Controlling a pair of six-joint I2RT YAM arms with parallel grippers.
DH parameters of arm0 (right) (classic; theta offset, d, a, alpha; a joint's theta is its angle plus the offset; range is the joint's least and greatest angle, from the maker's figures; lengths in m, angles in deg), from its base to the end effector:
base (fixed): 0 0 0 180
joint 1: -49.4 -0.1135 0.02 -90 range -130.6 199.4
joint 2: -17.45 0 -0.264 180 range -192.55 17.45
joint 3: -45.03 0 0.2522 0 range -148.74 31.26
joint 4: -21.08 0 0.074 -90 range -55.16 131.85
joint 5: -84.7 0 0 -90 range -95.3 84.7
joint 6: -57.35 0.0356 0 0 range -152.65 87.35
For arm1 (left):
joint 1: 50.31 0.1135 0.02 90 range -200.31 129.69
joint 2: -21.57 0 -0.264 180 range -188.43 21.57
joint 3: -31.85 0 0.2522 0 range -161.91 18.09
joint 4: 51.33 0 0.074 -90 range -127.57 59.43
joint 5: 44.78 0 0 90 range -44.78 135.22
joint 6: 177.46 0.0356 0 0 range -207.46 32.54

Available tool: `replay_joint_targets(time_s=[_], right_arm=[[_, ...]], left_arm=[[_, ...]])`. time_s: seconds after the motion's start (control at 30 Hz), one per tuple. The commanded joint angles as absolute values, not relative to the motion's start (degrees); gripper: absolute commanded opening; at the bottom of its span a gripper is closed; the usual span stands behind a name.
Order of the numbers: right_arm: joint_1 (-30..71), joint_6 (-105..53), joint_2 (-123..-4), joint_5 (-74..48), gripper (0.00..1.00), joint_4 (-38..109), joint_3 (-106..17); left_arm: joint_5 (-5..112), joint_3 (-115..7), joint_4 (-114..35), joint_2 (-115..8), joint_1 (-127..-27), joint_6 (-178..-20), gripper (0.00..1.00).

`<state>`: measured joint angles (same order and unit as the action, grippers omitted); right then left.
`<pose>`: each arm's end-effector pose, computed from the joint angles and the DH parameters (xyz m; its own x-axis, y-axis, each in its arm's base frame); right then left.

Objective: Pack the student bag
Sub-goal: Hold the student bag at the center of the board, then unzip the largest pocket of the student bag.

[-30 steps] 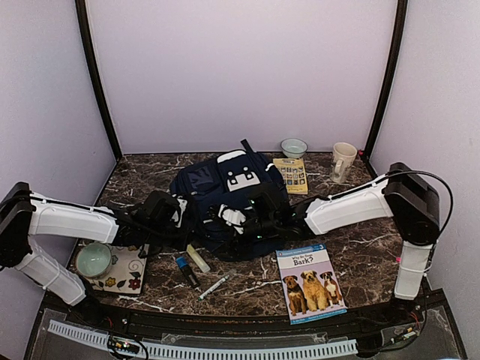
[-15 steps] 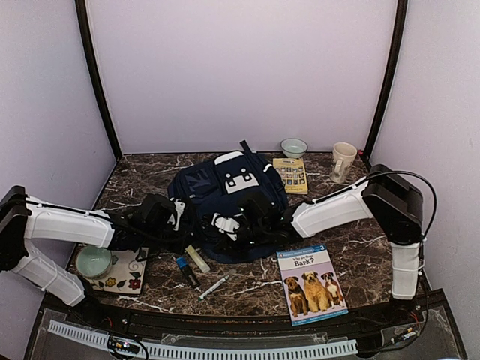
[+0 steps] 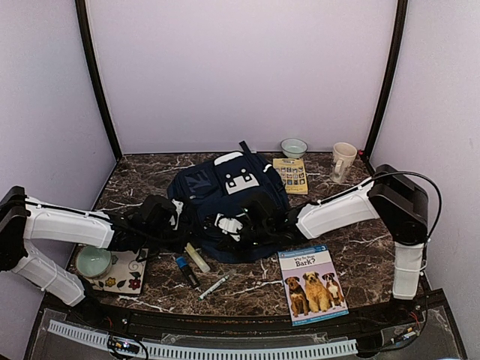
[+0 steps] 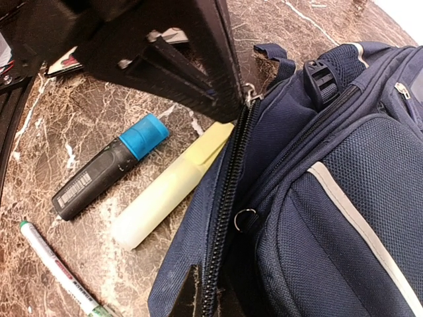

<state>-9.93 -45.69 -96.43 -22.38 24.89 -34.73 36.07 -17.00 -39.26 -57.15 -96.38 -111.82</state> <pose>0.2057 0.3673 0.1470 -0.0933 -0.5801 -0.8092 -0.9869 0.1616 -0.0021 0.1902 -0.1893 0.1738 -0.6818 0.1208 -0.7215 0.3817 0.9001 -0.2100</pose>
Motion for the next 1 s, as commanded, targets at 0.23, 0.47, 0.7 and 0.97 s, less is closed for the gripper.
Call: replay_joint_targets(time_s=[0.23,0.47,0.7,0.97], right_arm=[[-10.36,-45.92,-94.74,-23.70,0.00,26.78,-31.11],[-10.36,-45.99,-95.17,-23.96,0.00,25.74,-31.39],[-10.36,-44.97,-97.06,-25.26,0.00,22.62,-32.33],[-9.87,-44.04,-100.98,-26.25,0.00,19.02,-37.08]], left_arm=[[30.39,-17.07,-38.40,-57.97,-91.23,-115.21,0.00],[32.43,-16.21,-40.49,-59.24,-88.60,-115.08,0.00],[32.51,-15.55,-41.78,-59.82,-87.73,-114.49,0.00],[33.83,-14.73,-45.06,-60.43,-85.93,-112.91,0.00]])
